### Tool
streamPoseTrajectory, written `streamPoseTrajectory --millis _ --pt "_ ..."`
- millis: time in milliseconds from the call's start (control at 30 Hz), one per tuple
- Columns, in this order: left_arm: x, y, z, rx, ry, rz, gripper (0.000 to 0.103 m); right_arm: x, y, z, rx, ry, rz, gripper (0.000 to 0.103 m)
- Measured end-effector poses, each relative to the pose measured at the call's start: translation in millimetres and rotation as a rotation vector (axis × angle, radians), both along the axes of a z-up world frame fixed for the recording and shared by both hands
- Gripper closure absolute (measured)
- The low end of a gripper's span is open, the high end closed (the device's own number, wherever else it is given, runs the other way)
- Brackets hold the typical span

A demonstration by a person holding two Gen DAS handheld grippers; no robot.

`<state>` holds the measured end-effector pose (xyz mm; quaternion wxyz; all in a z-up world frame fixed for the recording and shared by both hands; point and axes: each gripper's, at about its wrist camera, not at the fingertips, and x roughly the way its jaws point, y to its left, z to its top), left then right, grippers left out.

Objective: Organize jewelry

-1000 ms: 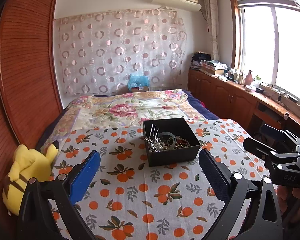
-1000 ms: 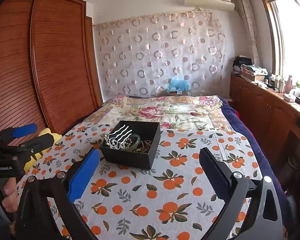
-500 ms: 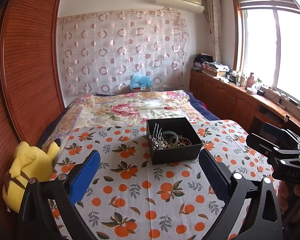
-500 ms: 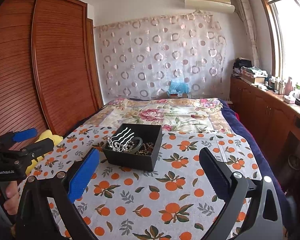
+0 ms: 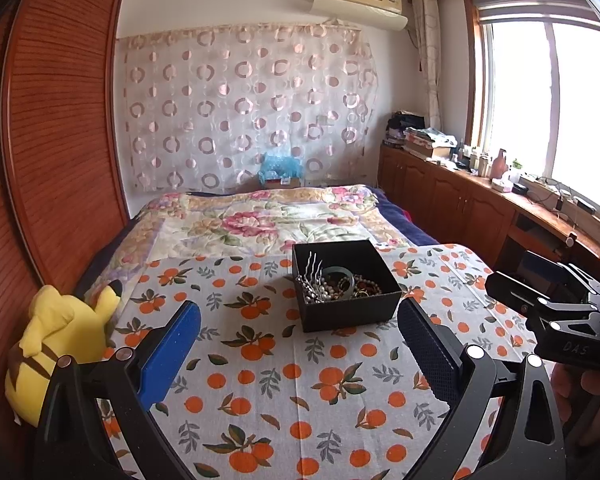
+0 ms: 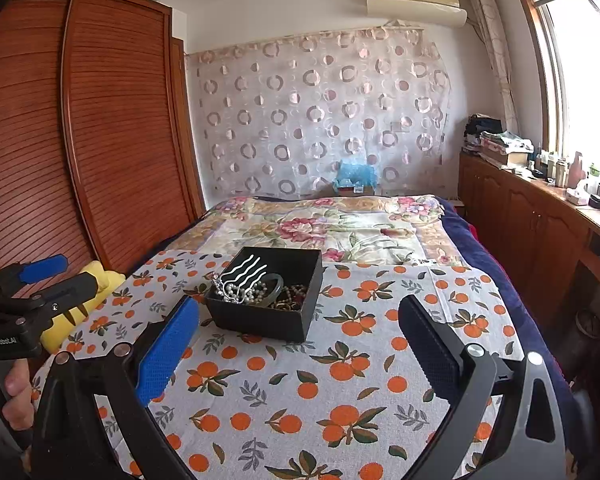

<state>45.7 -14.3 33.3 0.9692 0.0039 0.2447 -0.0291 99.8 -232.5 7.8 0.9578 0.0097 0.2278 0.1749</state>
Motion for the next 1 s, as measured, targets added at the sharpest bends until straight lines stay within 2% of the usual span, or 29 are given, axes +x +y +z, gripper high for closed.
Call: streamPoseTrajectory --millis 1000 --pt "-1.8 2.5 0.3 -0.001 0.002 0.002 0.008 -1.8 -0.8 1.4 0.007 -0.004 -0.003 0.003"
